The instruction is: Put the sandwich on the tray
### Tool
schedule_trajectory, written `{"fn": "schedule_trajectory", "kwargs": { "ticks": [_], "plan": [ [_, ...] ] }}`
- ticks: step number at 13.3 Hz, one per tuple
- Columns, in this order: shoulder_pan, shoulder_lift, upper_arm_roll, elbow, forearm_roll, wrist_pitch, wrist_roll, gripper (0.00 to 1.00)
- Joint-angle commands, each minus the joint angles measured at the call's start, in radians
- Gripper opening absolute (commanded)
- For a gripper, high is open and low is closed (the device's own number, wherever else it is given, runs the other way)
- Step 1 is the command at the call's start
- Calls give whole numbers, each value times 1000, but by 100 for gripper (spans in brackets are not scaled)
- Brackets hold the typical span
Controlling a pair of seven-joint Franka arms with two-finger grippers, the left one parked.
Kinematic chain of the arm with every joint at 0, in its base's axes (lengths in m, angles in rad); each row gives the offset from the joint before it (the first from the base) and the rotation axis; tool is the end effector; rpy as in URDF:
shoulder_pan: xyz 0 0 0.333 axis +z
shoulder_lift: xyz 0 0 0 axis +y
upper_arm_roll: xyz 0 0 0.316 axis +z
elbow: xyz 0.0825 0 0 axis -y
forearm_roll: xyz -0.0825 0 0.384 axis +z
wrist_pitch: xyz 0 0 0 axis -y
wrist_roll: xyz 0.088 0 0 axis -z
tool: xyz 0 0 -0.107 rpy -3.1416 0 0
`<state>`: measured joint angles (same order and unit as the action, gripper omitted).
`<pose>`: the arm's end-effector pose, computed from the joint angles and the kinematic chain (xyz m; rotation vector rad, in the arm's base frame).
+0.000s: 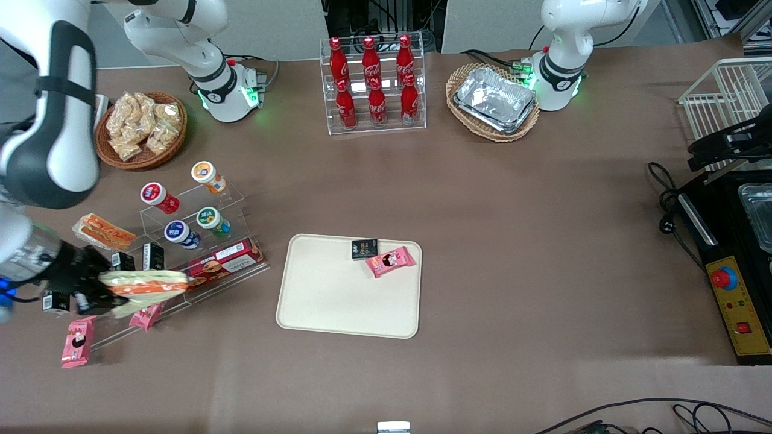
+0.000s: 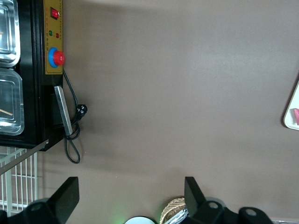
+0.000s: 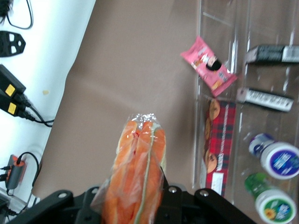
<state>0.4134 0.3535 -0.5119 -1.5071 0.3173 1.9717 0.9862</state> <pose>0.6737 0.0007 0.4994 -2.4797 1.5996 -0.1263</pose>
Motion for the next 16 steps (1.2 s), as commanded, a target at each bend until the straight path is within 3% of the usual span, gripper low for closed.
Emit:
{"fn": "schedule_trajectory", "kwargs": {
  "ticks": [1, 10, 16],
  "plan": [
    [77, 44, -13, 12, 14, 45, 116, 32],
    [189, 99, -13, 10, 25, 95, 193, 32],
    [223, 199, 24, 8, 32, 217, 296, 34]
  ]
}}
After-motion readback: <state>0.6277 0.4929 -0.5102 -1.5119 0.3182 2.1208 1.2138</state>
